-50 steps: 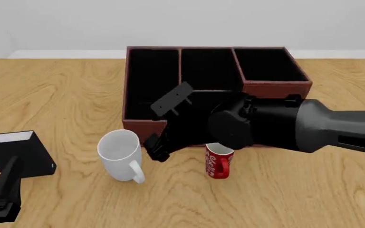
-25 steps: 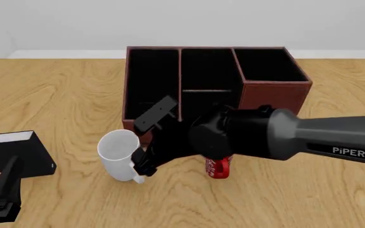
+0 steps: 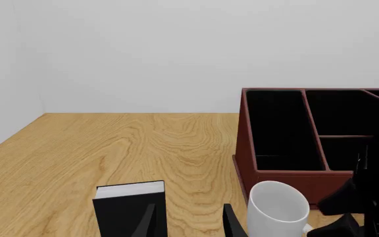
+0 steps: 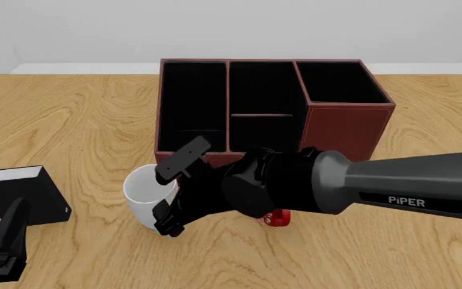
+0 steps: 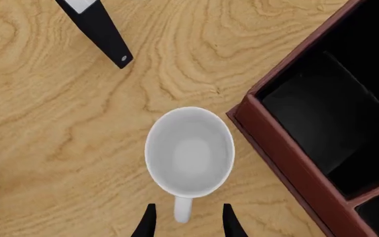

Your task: Pick up the white mug and place it to the right of the caddy.

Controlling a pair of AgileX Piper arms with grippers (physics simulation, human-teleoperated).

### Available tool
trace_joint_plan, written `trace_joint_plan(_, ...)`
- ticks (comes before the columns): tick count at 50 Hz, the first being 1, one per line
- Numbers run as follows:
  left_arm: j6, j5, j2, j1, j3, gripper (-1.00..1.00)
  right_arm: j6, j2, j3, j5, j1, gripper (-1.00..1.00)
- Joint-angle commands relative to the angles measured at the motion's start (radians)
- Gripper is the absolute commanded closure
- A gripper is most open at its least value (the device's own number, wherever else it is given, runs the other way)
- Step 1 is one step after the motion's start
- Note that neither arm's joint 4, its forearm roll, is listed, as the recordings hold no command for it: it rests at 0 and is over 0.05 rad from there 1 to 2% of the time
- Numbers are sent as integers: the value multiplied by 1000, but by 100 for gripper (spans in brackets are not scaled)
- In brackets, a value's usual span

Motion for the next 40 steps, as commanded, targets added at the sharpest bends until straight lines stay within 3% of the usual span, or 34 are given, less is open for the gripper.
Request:
trace_joint_plan(1, 0, 0, 0, 0, 0, -100, 49, 55, -7, -31, 26, -100)
trace_joint_plan(40, 0, 0, 0, 0, 0, -100, 51, 93, 9, -33, 9, -100)
